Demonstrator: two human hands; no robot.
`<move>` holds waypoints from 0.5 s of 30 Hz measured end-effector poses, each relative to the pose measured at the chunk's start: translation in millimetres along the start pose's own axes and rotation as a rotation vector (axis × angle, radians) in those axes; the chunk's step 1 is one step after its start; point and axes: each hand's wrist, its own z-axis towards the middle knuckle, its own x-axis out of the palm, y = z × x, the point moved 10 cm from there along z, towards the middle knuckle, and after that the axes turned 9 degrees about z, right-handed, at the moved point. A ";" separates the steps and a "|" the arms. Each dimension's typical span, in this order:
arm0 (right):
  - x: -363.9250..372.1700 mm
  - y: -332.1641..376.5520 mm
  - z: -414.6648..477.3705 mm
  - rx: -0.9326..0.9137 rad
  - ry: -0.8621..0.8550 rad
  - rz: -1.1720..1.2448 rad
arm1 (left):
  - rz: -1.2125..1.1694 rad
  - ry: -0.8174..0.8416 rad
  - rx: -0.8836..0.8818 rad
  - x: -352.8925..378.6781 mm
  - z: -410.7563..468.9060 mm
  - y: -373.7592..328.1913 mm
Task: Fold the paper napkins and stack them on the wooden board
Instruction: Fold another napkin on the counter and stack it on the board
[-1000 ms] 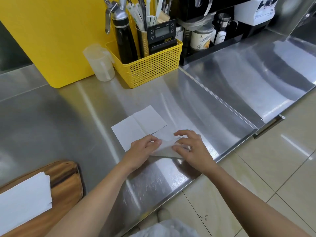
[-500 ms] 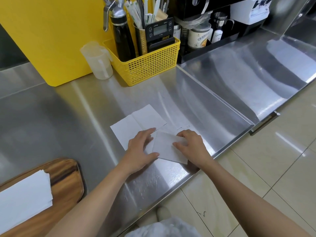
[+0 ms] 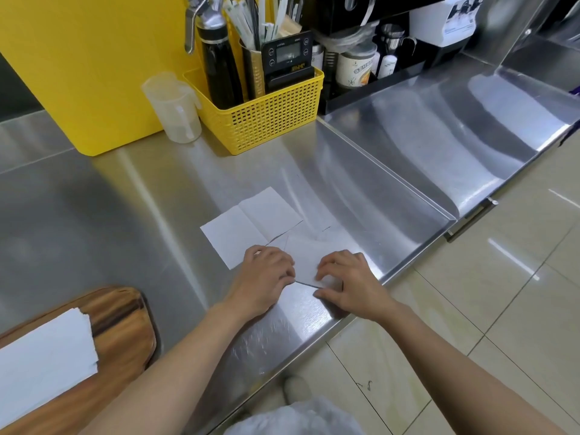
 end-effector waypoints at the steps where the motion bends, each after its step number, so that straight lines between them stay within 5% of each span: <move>1: 0.1 -0.6 -1.7 -0.002 -0.010 -0.008 | 0.007 0.010 0.001 1.3 0.5 -2.1; 7: -8.2 13.3 -6.4 -0.069 -0.076 -0.076 | -0.183 -0.016 -0.144 -7.7 -8.2 6.0; 10: -15.1 20.9 -3.2 -0.001 -0.081 0.070 | -0.388 0.060 -0.273 -5.0 -22.3 22.7; 15: -7.6 44.1 11.7 0.090 -0.055 0.326 | -0.595 -0.058 -0.376 -35.2 -47.4 45.3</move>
